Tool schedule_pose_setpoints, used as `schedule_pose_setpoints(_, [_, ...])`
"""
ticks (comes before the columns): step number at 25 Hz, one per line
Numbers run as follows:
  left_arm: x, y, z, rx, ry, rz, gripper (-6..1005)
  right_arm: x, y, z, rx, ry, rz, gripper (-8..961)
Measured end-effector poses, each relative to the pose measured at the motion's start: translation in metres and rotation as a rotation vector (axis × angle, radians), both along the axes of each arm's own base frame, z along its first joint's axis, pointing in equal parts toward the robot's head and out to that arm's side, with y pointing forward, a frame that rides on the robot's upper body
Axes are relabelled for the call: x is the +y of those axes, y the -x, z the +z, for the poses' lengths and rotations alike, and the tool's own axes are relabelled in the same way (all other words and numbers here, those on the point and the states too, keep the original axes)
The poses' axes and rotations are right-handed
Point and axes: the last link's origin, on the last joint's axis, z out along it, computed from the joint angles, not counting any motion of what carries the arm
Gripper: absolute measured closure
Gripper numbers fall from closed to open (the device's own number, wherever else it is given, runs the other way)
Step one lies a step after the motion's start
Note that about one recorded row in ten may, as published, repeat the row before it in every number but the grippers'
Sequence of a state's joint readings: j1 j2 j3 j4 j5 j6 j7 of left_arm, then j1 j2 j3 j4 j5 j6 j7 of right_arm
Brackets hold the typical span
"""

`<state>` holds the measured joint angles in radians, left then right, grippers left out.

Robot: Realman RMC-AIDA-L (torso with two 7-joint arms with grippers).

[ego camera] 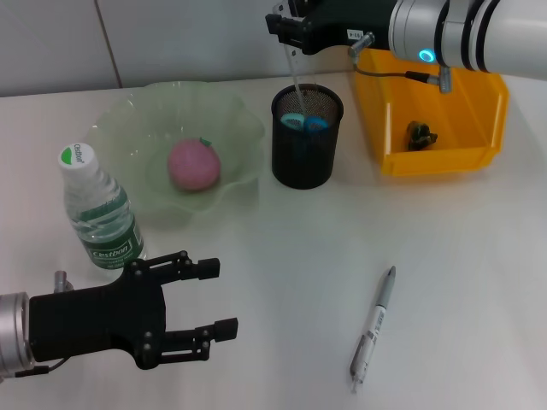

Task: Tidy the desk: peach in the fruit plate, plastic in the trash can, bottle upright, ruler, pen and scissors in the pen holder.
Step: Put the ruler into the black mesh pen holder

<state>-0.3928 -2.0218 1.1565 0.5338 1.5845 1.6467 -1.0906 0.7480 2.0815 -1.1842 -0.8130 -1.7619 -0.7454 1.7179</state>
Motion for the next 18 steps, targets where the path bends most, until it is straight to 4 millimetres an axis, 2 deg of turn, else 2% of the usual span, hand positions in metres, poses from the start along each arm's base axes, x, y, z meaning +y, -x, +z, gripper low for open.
schedule_pose_setpoints(15, [0.0015, -0.0004, 0.0002, 0.001, -0.004, 0.001, 207, -0.0007, -0.0016, 0.0007, -0.01, 0.005, 0.001, 571])
schedule_pose_setpoints(18, [0.0017, -0.0004, 0.0006, 0.001, -0.005, 0.001, 207, -0.0013, -0.0013, 0.0005, -0.009, 0.01, 0.004, 544])
